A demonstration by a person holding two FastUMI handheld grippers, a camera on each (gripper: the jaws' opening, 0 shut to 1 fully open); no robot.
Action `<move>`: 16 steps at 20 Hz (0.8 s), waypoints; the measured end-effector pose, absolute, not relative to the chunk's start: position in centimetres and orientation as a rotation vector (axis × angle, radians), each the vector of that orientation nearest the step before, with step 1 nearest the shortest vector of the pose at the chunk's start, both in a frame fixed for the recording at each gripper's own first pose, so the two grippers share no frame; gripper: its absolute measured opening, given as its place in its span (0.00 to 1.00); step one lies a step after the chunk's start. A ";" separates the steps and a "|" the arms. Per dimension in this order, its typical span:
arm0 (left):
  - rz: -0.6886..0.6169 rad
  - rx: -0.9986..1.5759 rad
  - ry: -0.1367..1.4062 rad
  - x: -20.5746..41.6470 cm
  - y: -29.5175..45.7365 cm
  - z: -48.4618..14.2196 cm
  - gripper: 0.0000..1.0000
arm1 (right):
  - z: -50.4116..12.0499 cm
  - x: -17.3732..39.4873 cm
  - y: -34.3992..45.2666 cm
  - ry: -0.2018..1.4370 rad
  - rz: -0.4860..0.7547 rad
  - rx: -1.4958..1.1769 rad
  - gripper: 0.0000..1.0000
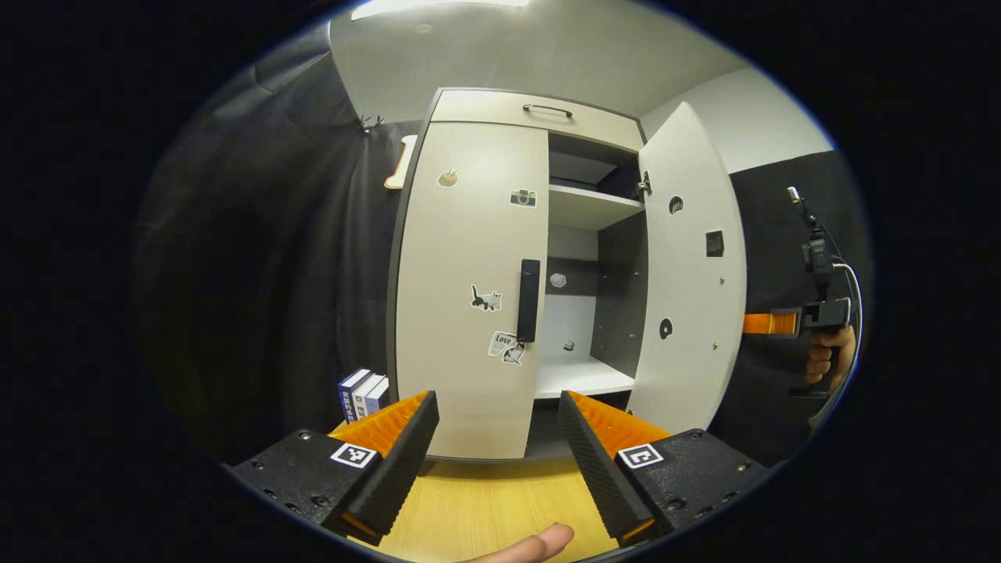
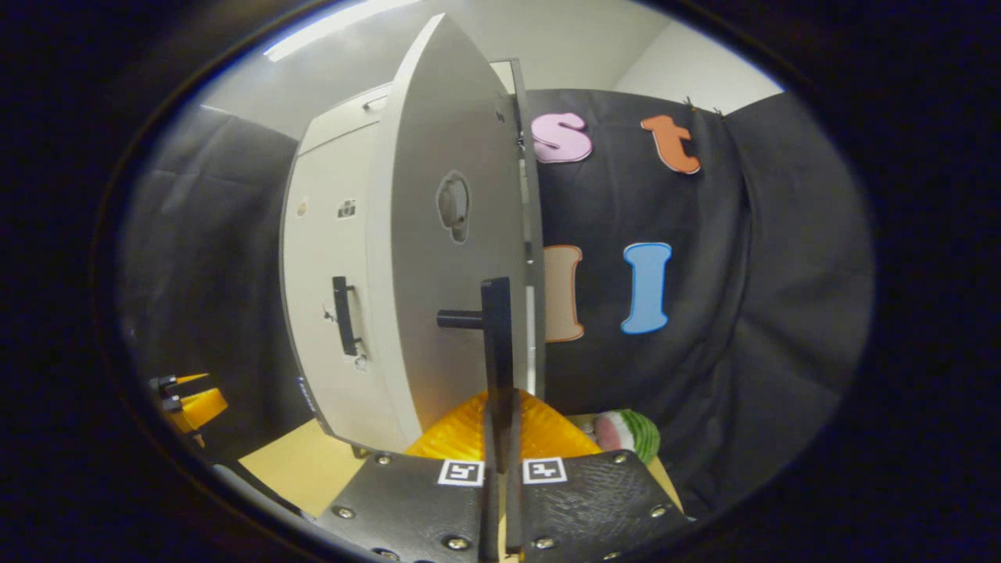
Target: Open the right door of the double-door shoe cabinet with the right hand, and open the left door with the left hand.
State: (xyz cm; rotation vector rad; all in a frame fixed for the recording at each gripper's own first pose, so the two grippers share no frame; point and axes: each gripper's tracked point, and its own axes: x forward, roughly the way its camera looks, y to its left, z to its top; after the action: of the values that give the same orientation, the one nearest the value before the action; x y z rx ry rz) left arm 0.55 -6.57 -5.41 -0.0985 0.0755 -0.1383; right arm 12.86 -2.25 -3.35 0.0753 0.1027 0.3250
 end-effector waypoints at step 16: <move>-0.136 -0.130 0.121 3.3 -6.8 -6.9 0.97 | -3.1 12.0 -4.3 0.070 0.314 0.141 0.03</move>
State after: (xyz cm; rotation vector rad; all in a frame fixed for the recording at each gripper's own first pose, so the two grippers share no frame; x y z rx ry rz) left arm 3.34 -6.80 -6.95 -0.1297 0.1209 -0.1362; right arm 11.99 -4.29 -3.12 0.1415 0.0702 0.3136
